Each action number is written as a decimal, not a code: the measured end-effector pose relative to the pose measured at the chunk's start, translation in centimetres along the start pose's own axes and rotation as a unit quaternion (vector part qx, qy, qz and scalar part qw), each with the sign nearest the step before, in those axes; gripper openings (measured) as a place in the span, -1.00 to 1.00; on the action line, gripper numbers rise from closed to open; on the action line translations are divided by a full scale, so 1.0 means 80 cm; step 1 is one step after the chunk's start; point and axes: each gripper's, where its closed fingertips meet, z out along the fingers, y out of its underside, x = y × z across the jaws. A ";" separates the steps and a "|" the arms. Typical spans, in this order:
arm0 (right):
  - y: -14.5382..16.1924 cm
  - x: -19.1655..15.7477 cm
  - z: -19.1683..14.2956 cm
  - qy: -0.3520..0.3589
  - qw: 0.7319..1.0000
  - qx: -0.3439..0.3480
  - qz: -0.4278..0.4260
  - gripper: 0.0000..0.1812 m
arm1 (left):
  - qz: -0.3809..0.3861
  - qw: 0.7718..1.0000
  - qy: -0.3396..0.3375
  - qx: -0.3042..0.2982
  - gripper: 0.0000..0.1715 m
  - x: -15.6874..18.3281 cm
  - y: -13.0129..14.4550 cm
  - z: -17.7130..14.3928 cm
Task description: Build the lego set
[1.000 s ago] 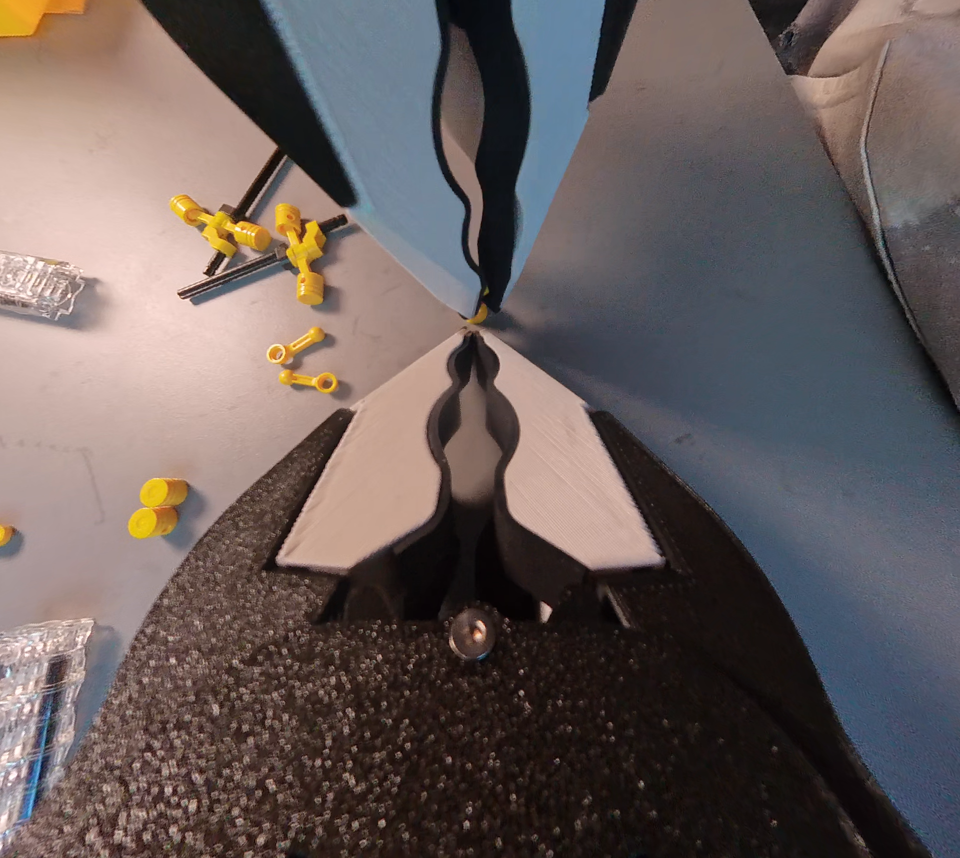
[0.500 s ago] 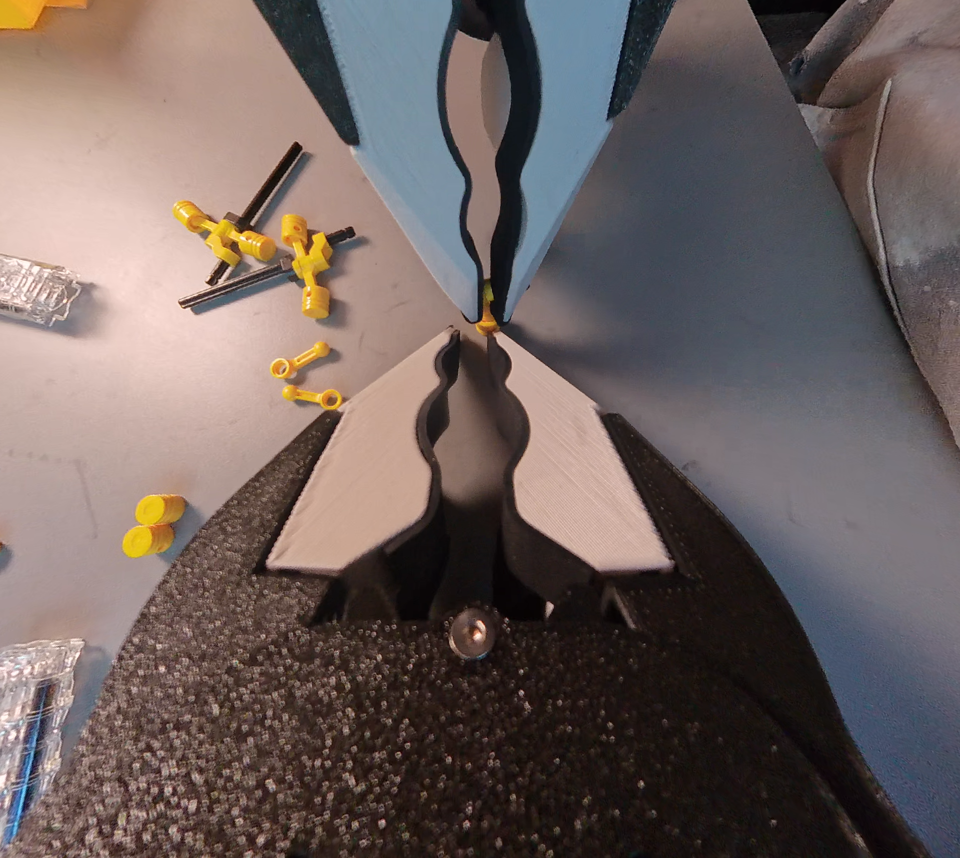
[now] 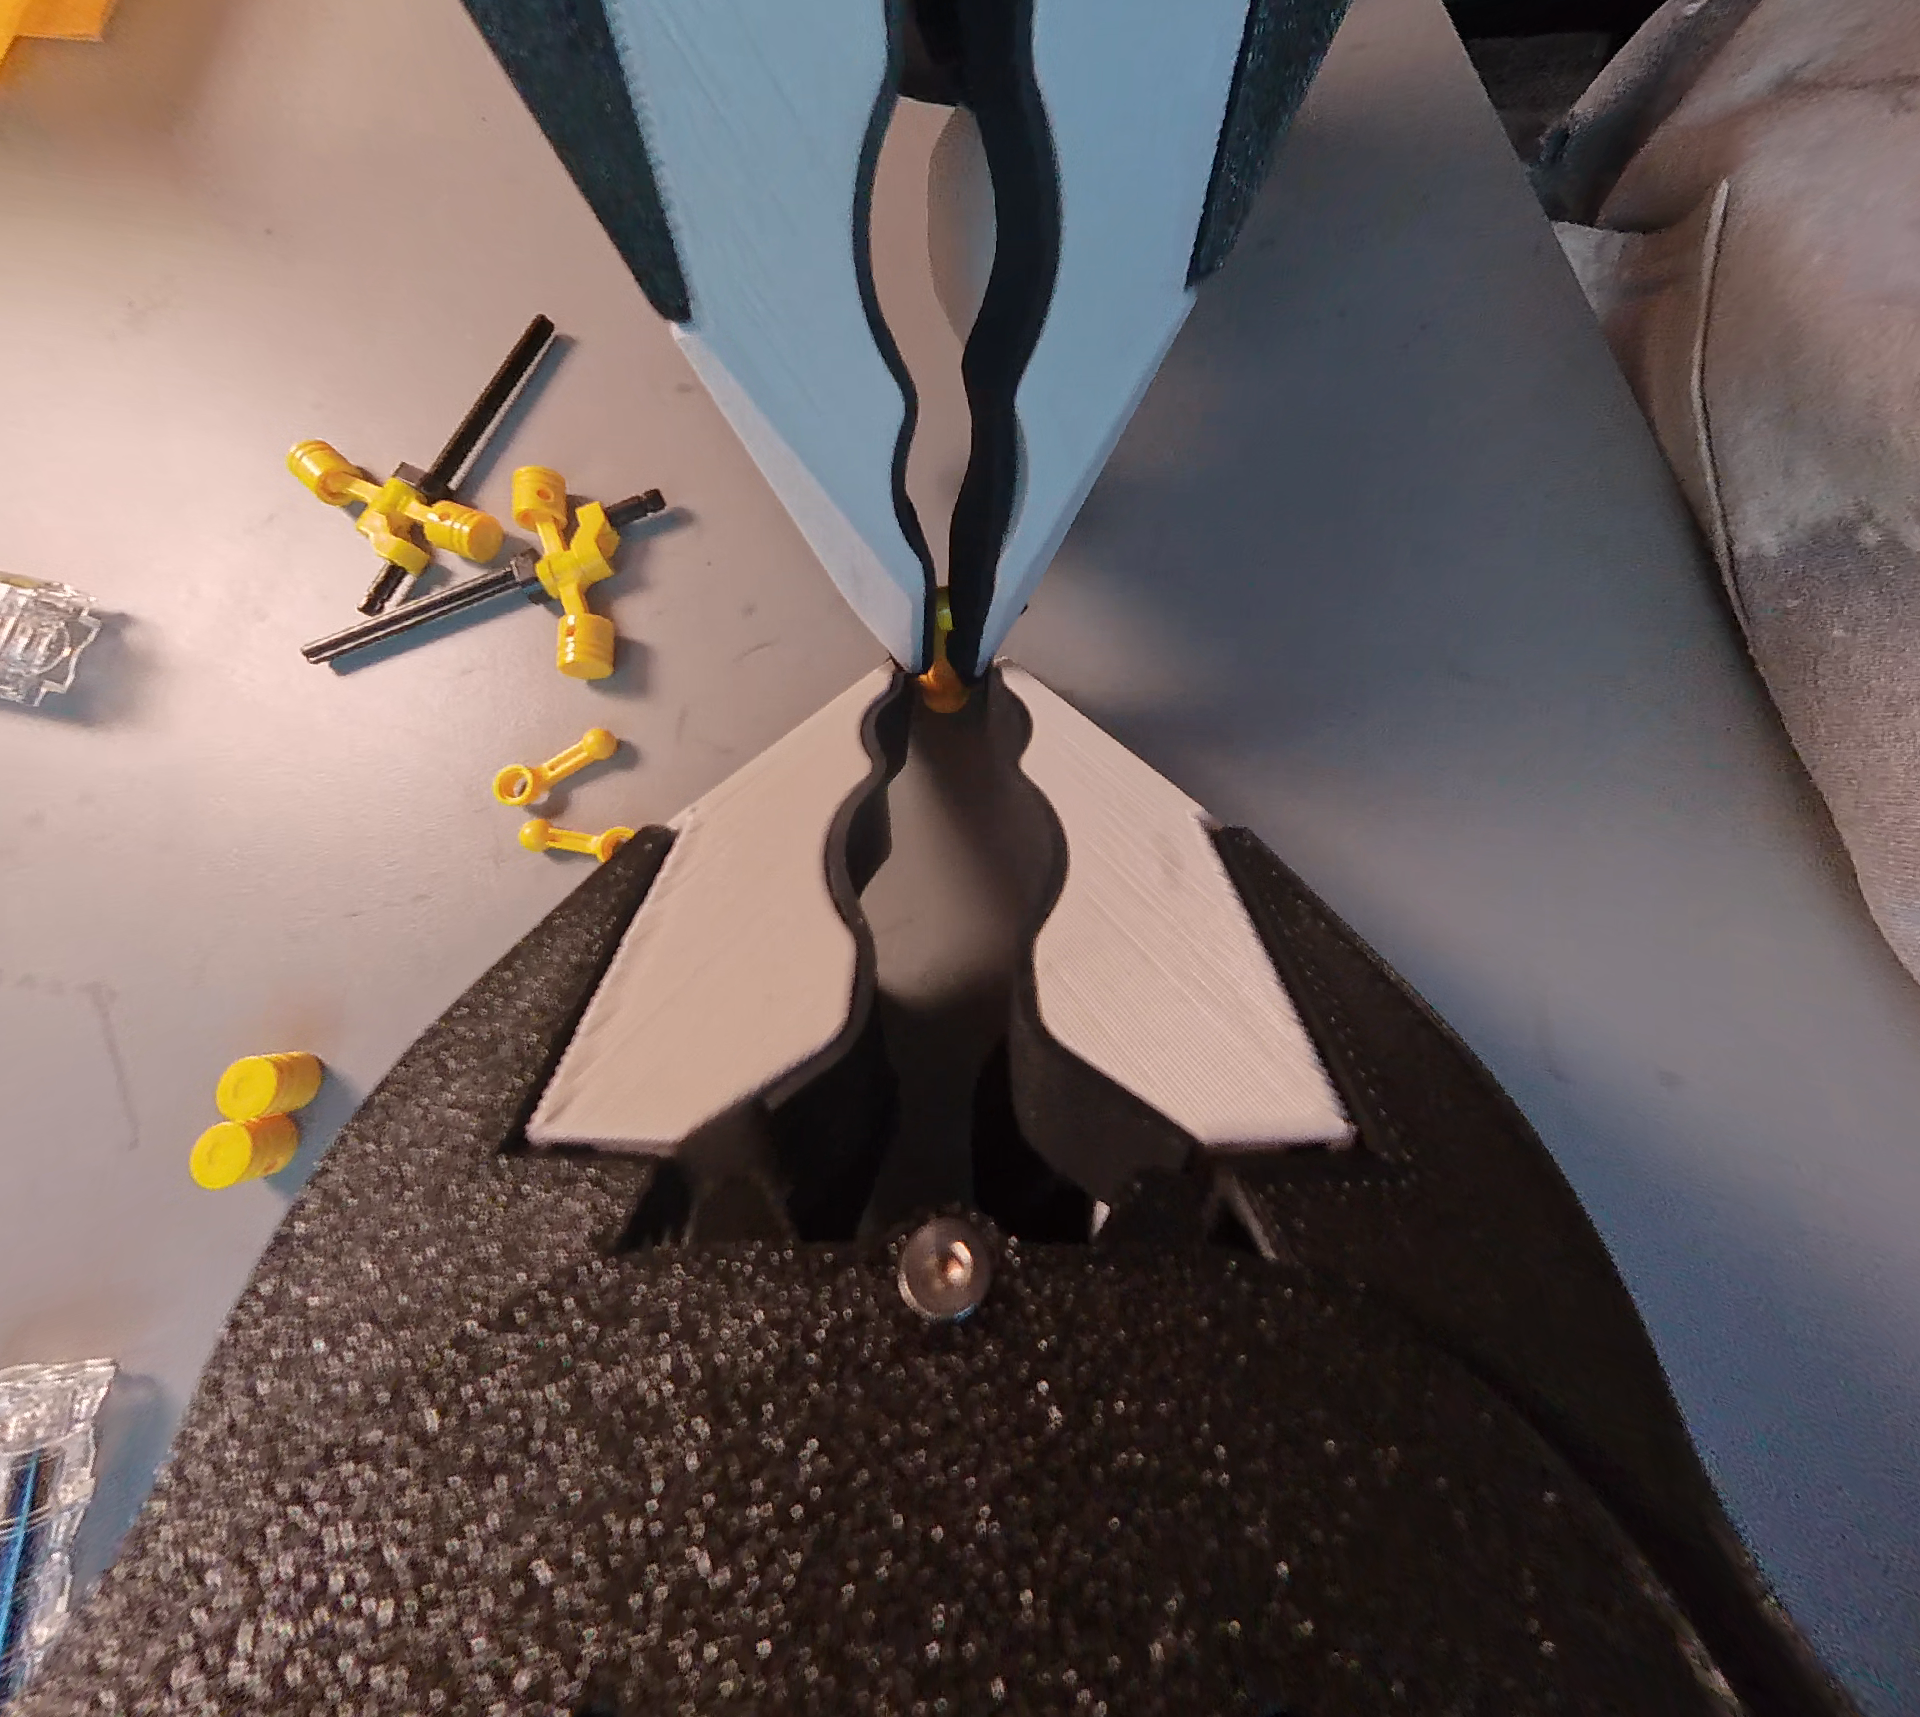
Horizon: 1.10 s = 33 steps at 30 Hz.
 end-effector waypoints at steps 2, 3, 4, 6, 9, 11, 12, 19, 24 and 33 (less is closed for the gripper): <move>-0.001 -0.001 0.001 -0.007 1.000 -0.006 -0.002 -0.97 | 0.001 1.000 -0.001 0.000 -0.84 0.000 0.000 0.000; -0.001 -0.001 0.001 -0.010 1.000 -0.009 -0.005 -0.97 | 0.002 1.000 -0.002 0.000 -0.84 0.000 0.000 0.000; -0.001 -0.002 0.001 -0.013 1.000 -0.016 -0.012 -0.97 | 0.003 1.000 -0.003 0.000 -0.84 0.000 0.000 0.000; 0.000 -0.002 0.000 -0.022 0.998 -0.040 -0.035 -0.98 | 0.007 1.000 -0.005 0.000 -0.84 0.000 0.000 0.000; 0.000 -0.002 0.001 -0.045 0.992 -0.082 -0.083 -0.98 | 0.011 1.000 -0.009 0.000 -0.83 0.000 0.001 -0.001; 0.001 -0.003 0.001 -0.061 0.987 -0.106 -0.107 -0.98 | 0.010 1.000 -0.009 0.000 -0.83 0.000 0.003 -0.003; 0.000 -0.003 0.001 -0.068 0.984 -0.116 -0.119 -0.98 | 0.008 1.000 -0.005 -0.001 -0.83 0.001 0.005 -0.006; 0.004 -0.022 0.013 -0.115 0.960 -0.178 -0.181 -0.97 | -0.015 1.000 0.010 -0.010 -0.82 0.005 0.020 -0.023; 0.003 -0.012 -0.001 -0.070 0.992 -0.071 -0.077 -0.98 | -0.012 1.000 0.003 -0.011 -0.85 0.007 0.022 -0.025; -0.034 0.015 -0.035 0.002 0.981 0.155 0.119 -0.97 | -0.033 0.999 0.001 0.024 -0.71 0.001 0.008 -0.028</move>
